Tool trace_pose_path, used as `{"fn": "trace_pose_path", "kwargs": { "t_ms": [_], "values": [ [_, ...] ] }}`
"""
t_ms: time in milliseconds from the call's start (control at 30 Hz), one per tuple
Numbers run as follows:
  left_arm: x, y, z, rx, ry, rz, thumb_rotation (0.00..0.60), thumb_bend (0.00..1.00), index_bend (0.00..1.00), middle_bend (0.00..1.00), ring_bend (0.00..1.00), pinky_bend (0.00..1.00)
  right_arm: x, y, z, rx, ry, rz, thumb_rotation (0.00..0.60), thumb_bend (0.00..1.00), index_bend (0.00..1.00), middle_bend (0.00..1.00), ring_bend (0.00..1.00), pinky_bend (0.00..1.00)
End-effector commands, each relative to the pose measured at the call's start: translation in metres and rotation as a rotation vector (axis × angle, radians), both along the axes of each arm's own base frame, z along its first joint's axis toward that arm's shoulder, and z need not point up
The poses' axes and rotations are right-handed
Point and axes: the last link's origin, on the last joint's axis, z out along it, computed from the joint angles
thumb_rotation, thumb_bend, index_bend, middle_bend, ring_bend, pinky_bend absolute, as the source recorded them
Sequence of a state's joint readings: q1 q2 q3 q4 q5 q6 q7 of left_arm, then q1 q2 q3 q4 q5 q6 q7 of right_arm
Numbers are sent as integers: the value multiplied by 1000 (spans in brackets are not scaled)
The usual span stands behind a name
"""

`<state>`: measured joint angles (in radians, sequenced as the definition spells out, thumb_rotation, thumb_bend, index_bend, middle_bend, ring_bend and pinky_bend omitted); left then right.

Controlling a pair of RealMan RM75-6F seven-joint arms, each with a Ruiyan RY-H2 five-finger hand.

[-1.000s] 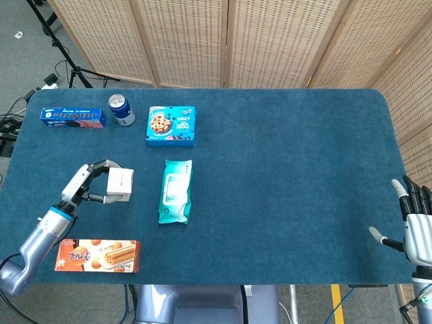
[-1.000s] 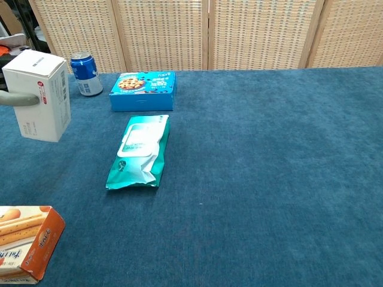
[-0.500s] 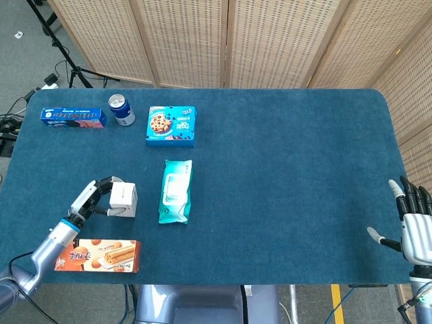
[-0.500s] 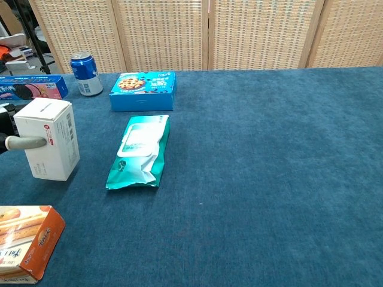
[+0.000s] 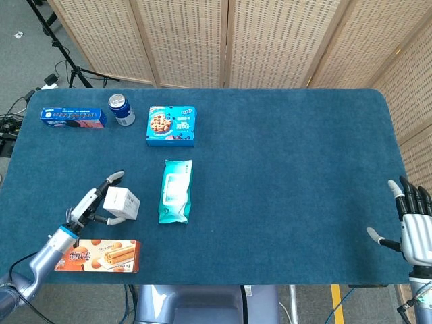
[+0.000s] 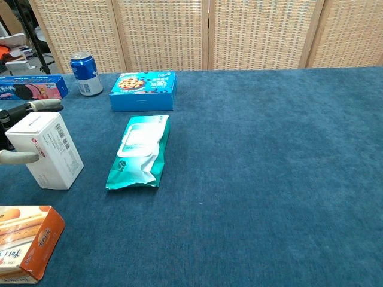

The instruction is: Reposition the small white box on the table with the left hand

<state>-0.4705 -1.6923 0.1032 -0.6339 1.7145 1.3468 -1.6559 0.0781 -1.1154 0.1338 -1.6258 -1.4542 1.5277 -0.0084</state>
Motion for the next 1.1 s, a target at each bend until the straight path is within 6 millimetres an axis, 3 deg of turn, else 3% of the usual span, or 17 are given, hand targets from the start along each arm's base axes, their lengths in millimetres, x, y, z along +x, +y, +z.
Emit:
{"fn": "trace_pose_path", "kwargs": {
  "t_ms": [33, 333, 500, 567, 833, 1100],
  "values": [
    [-2, -14, 9, 50, 5, -41, 600, 106, 0, 0, 0, 0, 1, 0, 0, -1, -1, 3, 600, 0, 0, 0, 0, 0],
    [7, -44, 59, 387, 174, -226, 600, 102, 0, 0, 0, 0, 2, 2, 1, -3, -5, 7, 600, 0, 0, 0, 0, 0],
    [14, -57, 86, 428, 407, -264, 600, 101, 0, 0, 0, 0, 2, 3, 2, -4, -9, 9, 600, 0, 0, 0, 0, 0],
    [28, -58, 96, 454, 493, -256, 600, 101, 0, 0, 0, 0, 2, 3, 3, -6, -12, 10, 600, 0, 0, 0, 0, 0],
    [84, -51, 104, 366, 750, -244, 600, 98, 0, 0, 0, 0, 2, 4, 5, -10, -19, 9, 600, 0, 0, 0, 0, 0],
    [103, -29, 95, 290, 906, -207, 600, 97, 0, 0, 0, 0, 1, 3, 6, -12, -24, 6, 600, 0, 0, 0, 0, 0]
  ]
}}
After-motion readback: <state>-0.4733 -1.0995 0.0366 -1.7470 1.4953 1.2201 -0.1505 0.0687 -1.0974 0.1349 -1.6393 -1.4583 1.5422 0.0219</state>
